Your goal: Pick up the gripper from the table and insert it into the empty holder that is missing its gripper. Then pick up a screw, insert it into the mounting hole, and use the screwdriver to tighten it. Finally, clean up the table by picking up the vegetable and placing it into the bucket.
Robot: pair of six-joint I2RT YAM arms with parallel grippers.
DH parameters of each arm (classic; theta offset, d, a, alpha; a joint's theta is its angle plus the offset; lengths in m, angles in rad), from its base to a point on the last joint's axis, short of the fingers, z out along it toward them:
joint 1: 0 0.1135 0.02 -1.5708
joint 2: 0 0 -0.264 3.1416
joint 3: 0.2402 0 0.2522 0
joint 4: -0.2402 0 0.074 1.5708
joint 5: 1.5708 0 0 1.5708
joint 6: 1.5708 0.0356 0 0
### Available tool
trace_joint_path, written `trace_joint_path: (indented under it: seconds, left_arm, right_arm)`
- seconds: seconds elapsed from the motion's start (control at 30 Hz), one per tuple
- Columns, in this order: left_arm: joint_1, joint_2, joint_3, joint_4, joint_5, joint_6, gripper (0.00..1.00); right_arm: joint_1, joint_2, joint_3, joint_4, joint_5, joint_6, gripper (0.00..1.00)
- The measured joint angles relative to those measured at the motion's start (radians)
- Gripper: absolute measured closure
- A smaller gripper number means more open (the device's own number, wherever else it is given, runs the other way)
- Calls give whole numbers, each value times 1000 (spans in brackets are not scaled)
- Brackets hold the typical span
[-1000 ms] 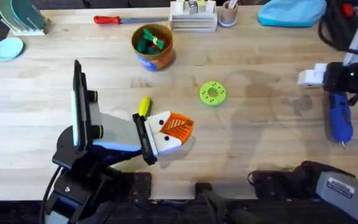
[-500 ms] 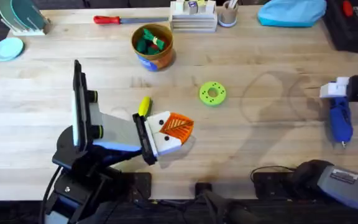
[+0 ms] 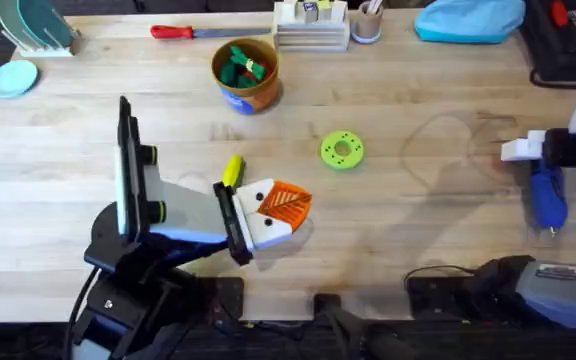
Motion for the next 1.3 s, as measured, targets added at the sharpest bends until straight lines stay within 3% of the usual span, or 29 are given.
trace_joint_path:
  seconds: [0.2, 0.43, 0.73, 1.1, 1.3]
  left_arm:
    - [0, 0, 0, 0, 0, 0, 994]
    - [0, 0, 0, 0, 0, 0, 994]
    - [0, 0, 0, 0, 0, 0, 994]
    - [0, 0, 0, 0, 0, 0, 994]
    - [0, 0, 0, 0, 0, 0, 994]
  right_arm:
    - [-1, 1, 0, 5, -8, -17, 52]
    - [-1, 18, 1, 8, -40, -27, 577]
    - [-3, 17, 3, 29, -41, -38, 966]
    - [-2, 3, 33, 47, -40, -13, 985]
    - [16, -118, 99, 50, -40, 66, 985]
